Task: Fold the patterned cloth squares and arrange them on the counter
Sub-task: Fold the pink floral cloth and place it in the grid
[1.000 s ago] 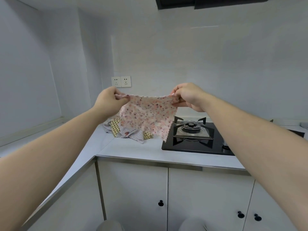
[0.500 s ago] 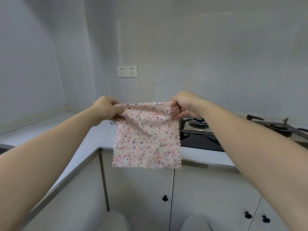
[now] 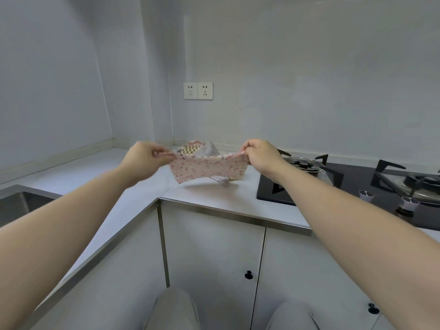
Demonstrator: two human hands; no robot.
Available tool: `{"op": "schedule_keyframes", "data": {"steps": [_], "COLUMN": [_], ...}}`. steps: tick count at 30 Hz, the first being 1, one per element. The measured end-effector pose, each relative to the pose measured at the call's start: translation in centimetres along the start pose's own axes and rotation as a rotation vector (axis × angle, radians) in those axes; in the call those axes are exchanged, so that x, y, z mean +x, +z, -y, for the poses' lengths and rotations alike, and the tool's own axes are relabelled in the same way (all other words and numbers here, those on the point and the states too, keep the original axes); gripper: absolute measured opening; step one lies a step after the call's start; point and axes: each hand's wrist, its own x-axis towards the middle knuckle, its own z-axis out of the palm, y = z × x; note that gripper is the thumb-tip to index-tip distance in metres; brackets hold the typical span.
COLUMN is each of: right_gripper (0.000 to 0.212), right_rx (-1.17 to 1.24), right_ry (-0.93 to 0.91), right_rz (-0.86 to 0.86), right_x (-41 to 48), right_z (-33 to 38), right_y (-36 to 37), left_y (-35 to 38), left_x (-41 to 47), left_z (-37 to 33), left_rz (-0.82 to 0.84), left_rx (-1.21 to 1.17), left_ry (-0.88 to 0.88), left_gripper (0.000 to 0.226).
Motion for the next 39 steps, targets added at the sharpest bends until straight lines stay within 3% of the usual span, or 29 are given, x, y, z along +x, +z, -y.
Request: {"op": "schedule_keyframes", "data": {"steps": [3,8,18,24,31,36,39], "right_gripper": [0.035,0.032,0.018,0.020,0.020,0.046,0.040], "right_rx": [-0.086,-0.122,-0.220,-0.349,-0.408,-0.648,-0.699], "right_ry": [0.055,0.135,0.150,0.051,0.067,0.077,0.065], "right_rz": [0.087,0.156,0.120,-0.052,-0.021,0.051,0.061], "right_x": [-0.9,-1.5,0.7,3.0,5.3,5.8,6.0], "right_z": [-2.0,-5.0,-10.4,-10.3,-12.5,-13.5,-13.7], "right_y": [1.5,2.9,6.9,8.4,9.8,10.3,10.6], "left_y": [1.0,2.8,7.6,8.6,9.4,10.6,11.1], "left_x": [-1.6,-2.1,1.6,4.7,7.1,8.0,8.2], "left_z": [2.3,4.9,8.4,9.7,11.2,12.7,12.8], "left_rz": [0.127,0.259,0.262,0.222,0.237,0.244,0.263], "left_rx": [0.210,0.347,0.346,0.333,0.367,0.507,0.474], "left_ry": [0.017,0.069,-0.015,-0.050,-0.083,-0.011,-0.001], "left_gripper": [0.014,0.013,0.007,0.009,0.014,0.037,0.025]}}
